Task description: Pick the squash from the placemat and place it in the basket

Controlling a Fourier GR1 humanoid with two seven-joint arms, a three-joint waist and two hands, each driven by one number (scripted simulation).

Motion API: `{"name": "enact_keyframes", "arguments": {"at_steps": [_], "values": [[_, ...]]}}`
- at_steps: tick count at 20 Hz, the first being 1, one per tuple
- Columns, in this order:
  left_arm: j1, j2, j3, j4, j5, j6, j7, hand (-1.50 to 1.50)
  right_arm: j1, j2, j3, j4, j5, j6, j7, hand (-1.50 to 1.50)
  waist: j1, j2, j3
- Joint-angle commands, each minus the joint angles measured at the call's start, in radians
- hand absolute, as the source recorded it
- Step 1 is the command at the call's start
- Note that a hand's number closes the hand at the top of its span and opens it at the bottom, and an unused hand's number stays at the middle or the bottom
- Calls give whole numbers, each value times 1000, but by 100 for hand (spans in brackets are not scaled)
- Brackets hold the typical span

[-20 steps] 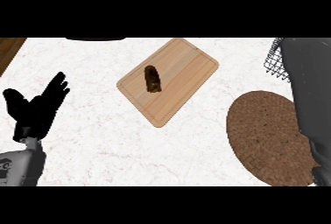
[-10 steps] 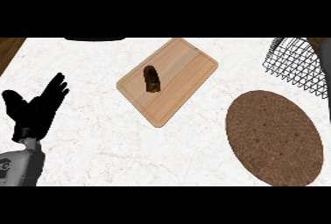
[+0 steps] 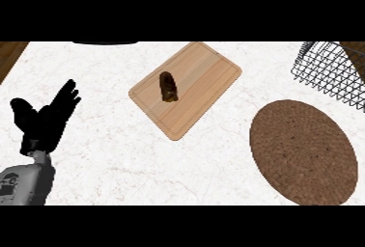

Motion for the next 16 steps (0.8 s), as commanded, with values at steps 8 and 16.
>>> {"name": "enact_keyframes", "arguments": {"at_steps": [8, 16], "values": [[-48, 35, 18, -39, 23, -22, 95, 0, -9, -74, -119, 278, -102, -135, -225, -150, 8, 2, 1], [19, 27, 26, -21, 14, -32, 8, 0, -80, -61, -202, 261, -204, -227, -226, -150, 2, -4, 0]]}}
